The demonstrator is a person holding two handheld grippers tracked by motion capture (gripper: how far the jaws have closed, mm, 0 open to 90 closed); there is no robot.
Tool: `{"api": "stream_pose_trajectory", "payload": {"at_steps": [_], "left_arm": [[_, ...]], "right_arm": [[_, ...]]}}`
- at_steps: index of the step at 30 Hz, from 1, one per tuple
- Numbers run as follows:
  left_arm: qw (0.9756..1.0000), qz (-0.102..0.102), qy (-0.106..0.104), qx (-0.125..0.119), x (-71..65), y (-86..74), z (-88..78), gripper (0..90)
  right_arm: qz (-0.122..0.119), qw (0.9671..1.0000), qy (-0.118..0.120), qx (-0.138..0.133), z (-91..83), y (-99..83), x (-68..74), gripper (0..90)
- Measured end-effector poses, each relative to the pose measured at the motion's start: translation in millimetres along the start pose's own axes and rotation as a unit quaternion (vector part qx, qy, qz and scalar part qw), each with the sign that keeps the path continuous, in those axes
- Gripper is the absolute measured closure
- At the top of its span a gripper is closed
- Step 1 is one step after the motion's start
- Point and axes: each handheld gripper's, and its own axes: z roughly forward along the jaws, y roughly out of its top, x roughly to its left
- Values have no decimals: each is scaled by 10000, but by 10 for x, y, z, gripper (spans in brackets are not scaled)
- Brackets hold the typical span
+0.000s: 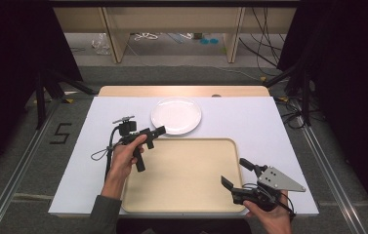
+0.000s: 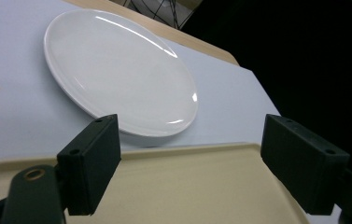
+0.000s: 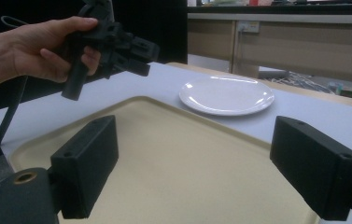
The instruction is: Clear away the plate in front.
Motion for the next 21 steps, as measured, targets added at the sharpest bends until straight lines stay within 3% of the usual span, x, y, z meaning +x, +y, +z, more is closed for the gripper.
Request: {"api": "stream_pose_trajectory", "payload": {"at_steps": [3,7,11,14,21], "left_arm": [[9998,-113,150,72,54,5,96,200],[9993,-304,129,161,106,4,188,200],[9992,-286,158,228,106,24,241,205],[9984,-481,93,293,141,41,286,206],[9958,-878,73,234,212,87,321,214]], "right_arm": [[48,10000,56,17,10,-4,10,165],[4,10000,52,-3,18,-10,10,166],[1,9999,110,47,12,-7,8,167],[13,10000,20,6,14,-9,16,167],[17,9999,102,-35,35,-17,12,168]]}}
